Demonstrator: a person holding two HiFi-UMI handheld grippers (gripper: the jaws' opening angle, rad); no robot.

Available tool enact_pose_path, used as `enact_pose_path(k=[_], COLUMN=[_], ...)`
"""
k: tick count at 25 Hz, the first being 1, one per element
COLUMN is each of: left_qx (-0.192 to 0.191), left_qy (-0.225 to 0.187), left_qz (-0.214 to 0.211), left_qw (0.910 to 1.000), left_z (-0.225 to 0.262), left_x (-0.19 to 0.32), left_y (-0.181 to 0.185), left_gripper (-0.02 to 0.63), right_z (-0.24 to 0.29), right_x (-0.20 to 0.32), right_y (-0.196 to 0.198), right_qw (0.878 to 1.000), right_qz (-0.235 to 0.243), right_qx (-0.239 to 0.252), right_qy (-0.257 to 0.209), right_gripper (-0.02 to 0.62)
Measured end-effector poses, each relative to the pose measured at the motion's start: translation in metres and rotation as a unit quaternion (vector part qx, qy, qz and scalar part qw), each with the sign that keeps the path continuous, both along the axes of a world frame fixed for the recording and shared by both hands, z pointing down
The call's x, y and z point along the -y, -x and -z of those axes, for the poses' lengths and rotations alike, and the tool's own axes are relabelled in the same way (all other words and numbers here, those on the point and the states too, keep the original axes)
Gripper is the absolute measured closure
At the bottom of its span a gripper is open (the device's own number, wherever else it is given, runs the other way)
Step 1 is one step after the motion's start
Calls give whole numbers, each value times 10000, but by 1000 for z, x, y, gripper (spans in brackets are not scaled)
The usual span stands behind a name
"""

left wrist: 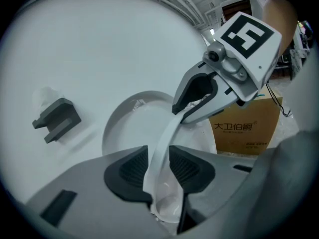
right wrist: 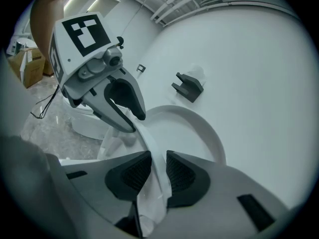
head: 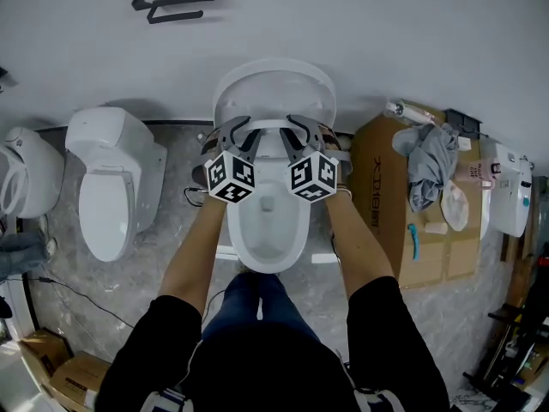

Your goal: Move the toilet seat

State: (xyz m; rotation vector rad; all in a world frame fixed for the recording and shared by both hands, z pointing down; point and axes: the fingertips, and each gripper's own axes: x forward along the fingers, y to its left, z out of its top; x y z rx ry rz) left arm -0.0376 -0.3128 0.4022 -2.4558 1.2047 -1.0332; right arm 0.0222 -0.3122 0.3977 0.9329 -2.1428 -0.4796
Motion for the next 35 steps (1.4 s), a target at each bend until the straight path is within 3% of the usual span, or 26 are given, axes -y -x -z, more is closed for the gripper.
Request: enact_pose_path(k=[2,5,10,14,22,28,35], left_qx=[-67,-225,-152,-262,-124,-108,-73], left_qy=[-117,-165,-263,-126,-50,73,116], left_qz=[16,31,-13,54,46,131,184], left_qw=[9999,9996,9995,9996,9999,9998,9997], left_z=[2,4,6,1,1,0,-3], left_x=[-4,-8,-9,-7,4,17,31], left_y=[1,4,3,2,2,2,3], left_gripper=[474,535,586,592,598,598,598], right_z=[0,0,-1,-1,5,9,2], right_x=[2,6,11,14,15,14,10], right_y=[0,0,0,0,-5,-16,-23], right_qw=[10000,10000,9999,9997,9972,9944,9942], right_qz=[-44,-78,-128,-247,-635,-842,-907], right_qx=[2,6,-44,14,350,608,575], right_qy=[8,1,8,51,-170,-188,-80], right_gripper=[486,486,486,484,480,548,569])
